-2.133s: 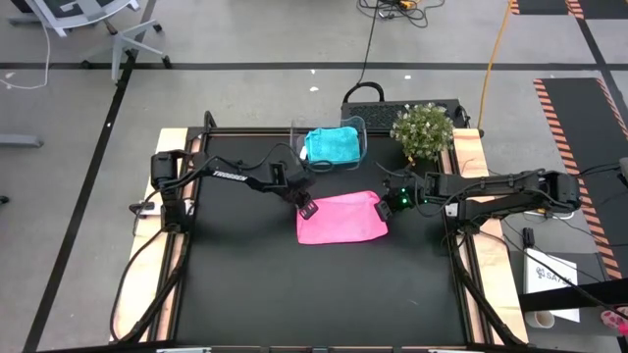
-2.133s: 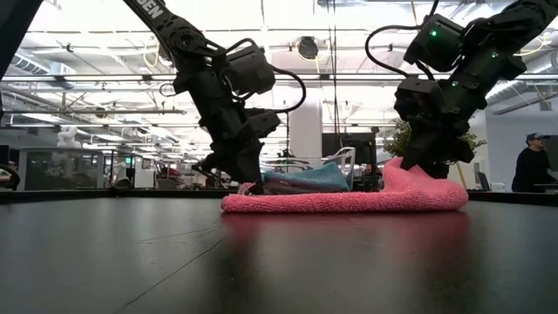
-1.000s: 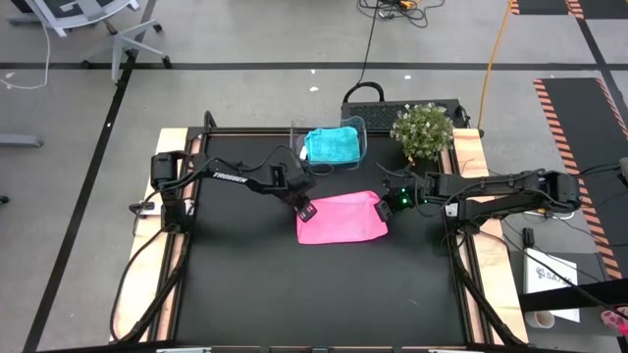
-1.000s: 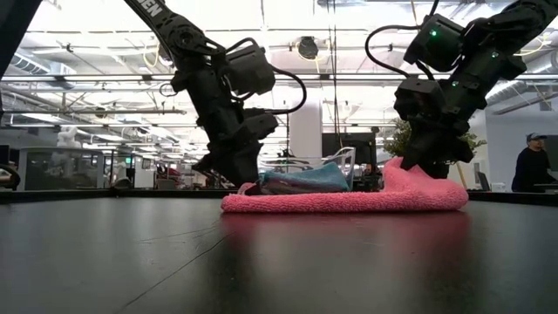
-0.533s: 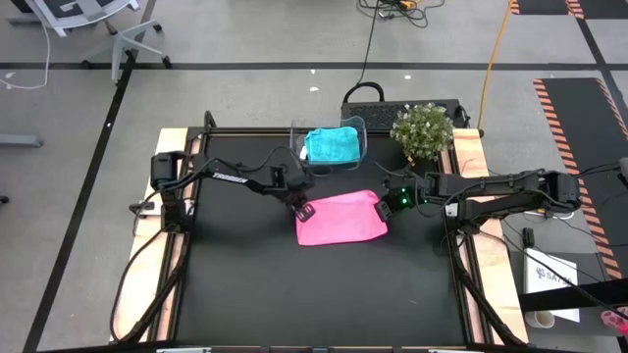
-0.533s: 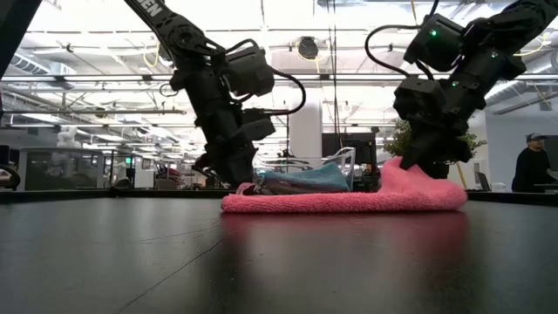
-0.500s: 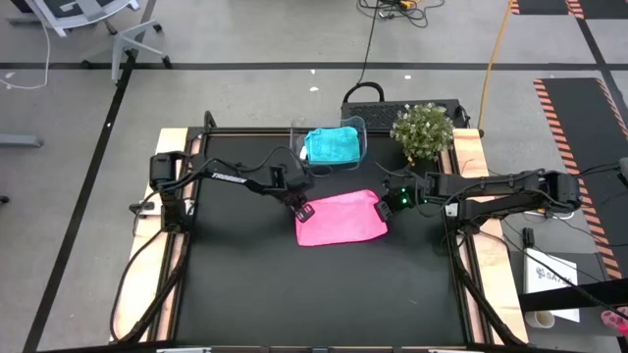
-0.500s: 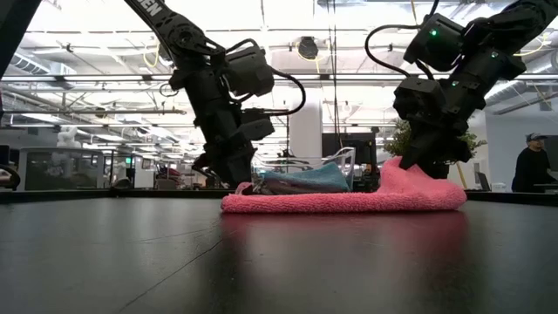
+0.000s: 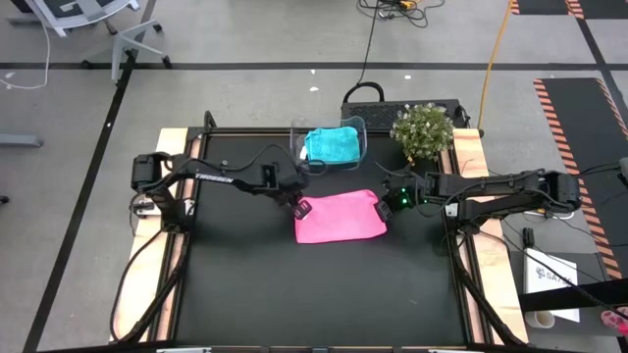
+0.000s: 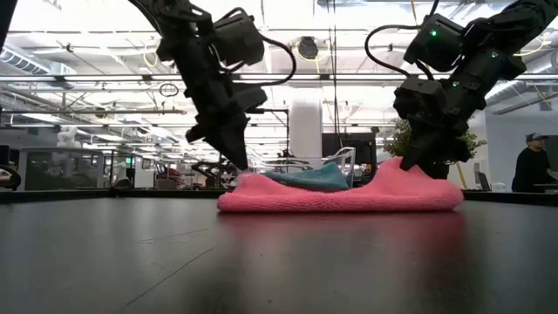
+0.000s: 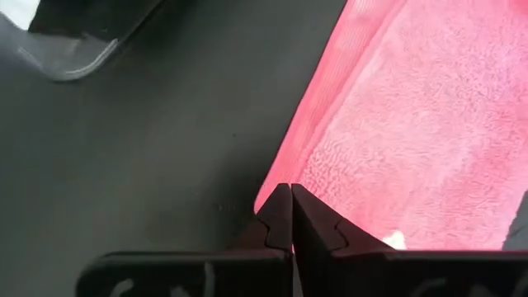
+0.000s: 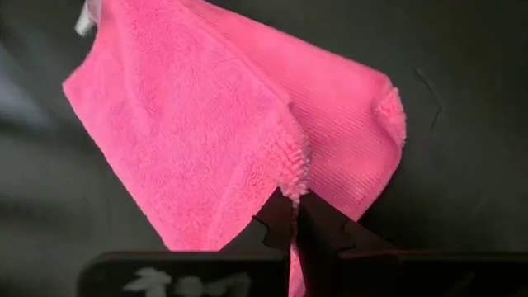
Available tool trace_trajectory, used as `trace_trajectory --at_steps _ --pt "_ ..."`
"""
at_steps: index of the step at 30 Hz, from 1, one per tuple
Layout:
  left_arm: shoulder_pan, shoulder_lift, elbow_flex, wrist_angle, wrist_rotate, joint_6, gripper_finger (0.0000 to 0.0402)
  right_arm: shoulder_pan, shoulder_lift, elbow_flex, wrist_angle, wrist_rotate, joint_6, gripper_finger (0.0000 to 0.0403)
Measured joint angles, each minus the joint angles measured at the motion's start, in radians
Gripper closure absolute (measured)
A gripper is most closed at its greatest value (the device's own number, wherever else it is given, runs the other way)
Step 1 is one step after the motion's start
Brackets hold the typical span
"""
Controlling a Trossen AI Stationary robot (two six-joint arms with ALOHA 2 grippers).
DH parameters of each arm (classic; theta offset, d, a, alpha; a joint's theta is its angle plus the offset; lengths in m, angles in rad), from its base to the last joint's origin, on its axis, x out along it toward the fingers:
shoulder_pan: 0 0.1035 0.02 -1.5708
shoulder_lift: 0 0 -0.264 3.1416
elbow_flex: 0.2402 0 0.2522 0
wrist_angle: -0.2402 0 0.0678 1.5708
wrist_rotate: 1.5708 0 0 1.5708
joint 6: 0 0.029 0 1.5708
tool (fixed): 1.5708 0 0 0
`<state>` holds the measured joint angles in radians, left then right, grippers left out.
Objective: Fold microfiber towels
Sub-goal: Fold the pink microfiber cloth
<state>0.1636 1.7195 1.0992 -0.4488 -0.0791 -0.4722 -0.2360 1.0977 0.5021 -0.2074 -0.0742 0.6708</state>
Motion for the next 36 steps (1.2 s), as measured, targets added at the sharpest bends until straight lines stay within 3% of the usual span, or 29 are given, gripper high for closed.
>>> trace_trajectory --at_steps 13,23,36 --pt "-0.033 0.016 0.000 -0.095 -0.075 -0.073 0.0401 -0.020 0.000 -0.001 -0.011 0.081 -0.027 0.0401" --pt "0.001 0.014 0.000 -0.106 -0.052 -0.088 0.0400 -0.046 0.000 -0.001 0.000 0.126 -0.059 0.0349" --pt "0.004 0.014 0.000 -0.106 -0.129 -0.050 0.0312 -0.046 0.018 -0.002 0.012 0.103 -0.082 0.0292"
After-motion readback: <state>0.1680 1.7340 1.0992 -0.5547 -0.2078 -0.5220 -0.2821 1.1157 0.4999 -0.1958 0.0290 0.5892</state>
